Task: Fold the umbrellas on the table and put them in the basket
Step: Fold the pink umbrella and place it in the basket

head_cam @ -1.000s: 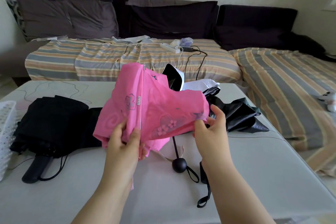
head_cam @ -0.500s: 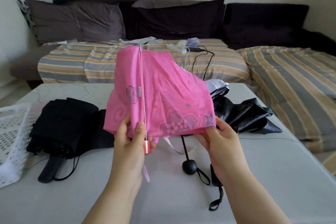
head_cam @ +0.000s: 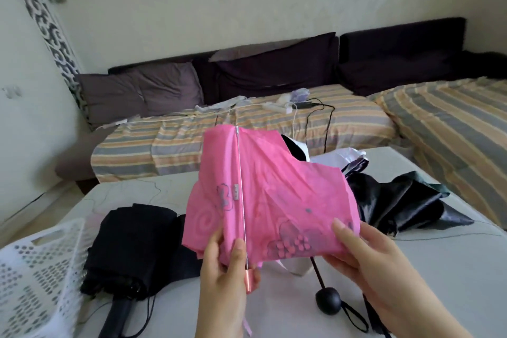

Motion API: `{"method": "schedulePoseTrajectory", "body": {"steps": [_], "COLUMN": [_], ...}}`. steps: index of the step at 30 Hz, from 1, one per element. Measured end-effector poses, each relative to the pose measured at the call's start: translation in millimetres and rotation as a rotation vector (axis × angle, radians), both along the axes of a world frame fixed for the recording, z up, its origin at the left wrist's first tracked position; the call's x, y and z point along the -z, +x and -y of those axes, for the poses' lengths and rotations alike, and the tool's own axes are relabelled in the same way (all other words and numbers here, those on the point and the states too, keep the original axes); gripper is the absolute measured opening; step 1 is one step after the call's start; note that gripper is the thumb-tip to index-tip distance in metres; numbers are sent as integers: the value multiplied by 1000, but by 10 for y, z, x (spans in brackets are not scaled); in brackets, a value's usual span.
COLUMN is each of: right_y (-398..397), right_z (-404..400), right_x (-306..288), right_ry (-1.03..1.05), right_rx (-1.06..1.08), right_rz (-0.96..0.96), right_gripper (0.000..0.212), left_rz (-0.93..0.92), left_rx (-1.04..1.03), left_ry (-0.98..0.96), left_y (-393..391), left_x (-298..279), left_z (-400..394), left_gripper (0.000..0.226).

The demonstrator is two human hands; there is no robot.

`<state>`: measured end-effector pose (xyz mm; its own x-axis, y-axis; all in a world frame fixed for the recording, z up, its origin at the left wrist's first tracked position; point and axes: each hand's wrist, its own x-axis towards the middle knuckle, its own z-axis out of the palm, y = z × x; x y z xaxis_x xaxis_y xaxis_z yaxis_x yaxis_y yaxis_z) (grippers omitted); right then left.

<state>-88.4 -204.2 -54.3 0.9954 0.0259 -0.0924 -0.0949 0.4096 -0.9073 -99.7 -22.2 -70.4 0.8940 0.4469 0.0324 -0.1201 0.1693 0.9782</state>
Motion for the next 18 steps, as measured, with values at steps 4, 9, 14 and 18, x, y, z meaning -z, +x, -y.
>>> {"method": "schedulePoseTrajectory", "body": {"steps": [4,9,14,18], "right_y": [11,20,129,213], "right_z": [-62,-32,99,223], "right_x": [-19,-66,38,90], "right_ry": [-59,-183,-382,-798], "right_rx": [187,275,372,459], "right_rz": [46,160,106,42], "right_gripper": [14,21,19,29], "left_rz": [12,45,21,16], "left_rx": [5,-5,67,126], "left_ry": [6,-46,-80,-40], "left_y": [-11,5,-13,-15], "left_x": [-23,-82,-14,34], "left_z": [-64,-29,45,88], "left_gripper": [29,30,24,25]}}
